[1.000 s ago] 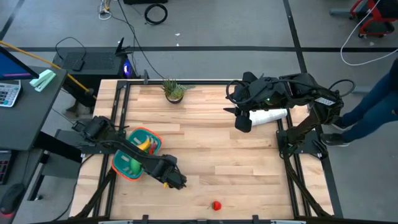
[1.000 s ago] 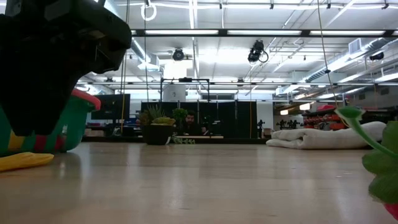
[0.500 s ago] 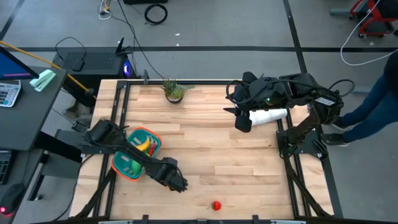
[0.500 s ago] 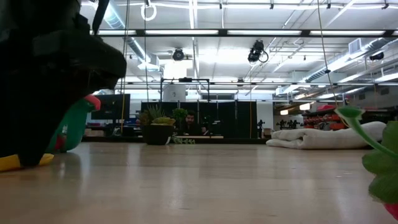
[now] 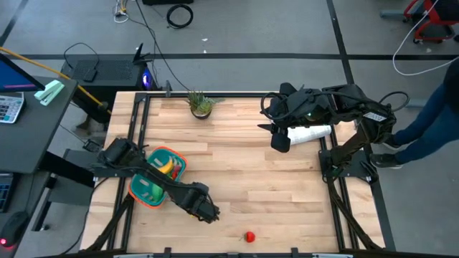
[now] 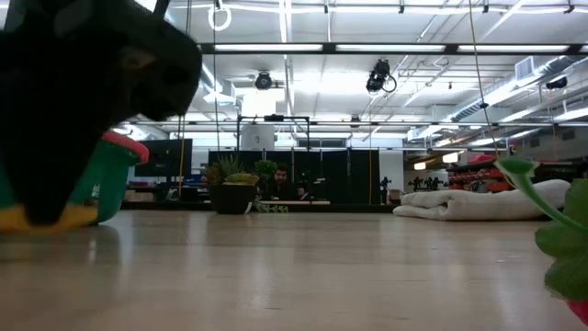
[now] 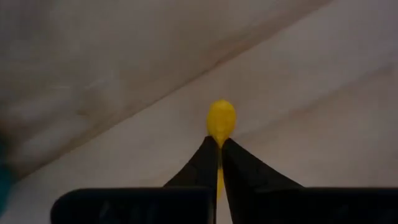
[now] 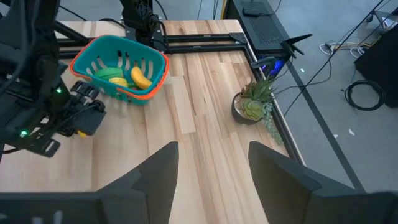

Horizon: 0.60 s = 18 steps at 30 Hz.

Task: Pick and placing Produce into tupperware
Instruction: Put the yellow corn into the blue basket

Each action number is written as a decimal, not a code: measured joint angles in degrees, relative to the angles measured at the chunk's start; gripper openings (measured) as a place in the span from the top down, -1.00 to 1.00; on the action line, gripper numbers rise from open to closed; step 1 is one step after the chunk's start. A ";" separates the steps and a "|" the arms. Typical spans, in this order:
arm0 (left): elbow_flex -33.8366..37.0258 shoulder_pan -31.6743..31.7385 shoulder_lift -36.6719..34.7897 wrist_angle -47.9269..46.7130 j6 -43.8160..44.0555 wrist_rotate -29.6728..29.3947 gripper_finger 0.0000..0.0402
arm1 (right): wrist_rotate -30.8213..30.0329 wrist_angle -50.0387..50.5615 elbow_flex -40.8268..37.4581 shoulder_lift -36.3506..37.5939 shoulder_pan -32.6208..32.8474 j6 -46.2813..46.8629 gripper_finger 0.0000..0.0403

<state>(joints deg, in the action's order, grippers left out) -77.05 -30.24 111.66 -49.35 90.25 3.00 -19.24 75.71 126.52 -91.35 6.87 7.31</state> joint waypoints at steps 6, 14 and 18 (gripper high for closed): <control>-14.30 0.83 0.00 -20.45 -4.98 -0.97 0.96 | 0.02 -0.13 0.00 0.00 0.01 0.34 -0.01; -30.22 0.59 -4.56 -40.76 -0.13 -12.12 0.97 | 0.04 -0.16 0.00 0.00 0.00 2.77 -0.01; -27.06 0.58 -8.69 -40.57 7.44 -15.81 0.97 | 0.05 -0.49 0.00 -0.02 0.02 5.98 -0.01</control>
<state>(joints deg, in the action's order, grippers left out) -104.12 -29.67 102.97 -89.92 97.68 -12.80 -19.19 75.22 126.52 -91.37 6.90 13.29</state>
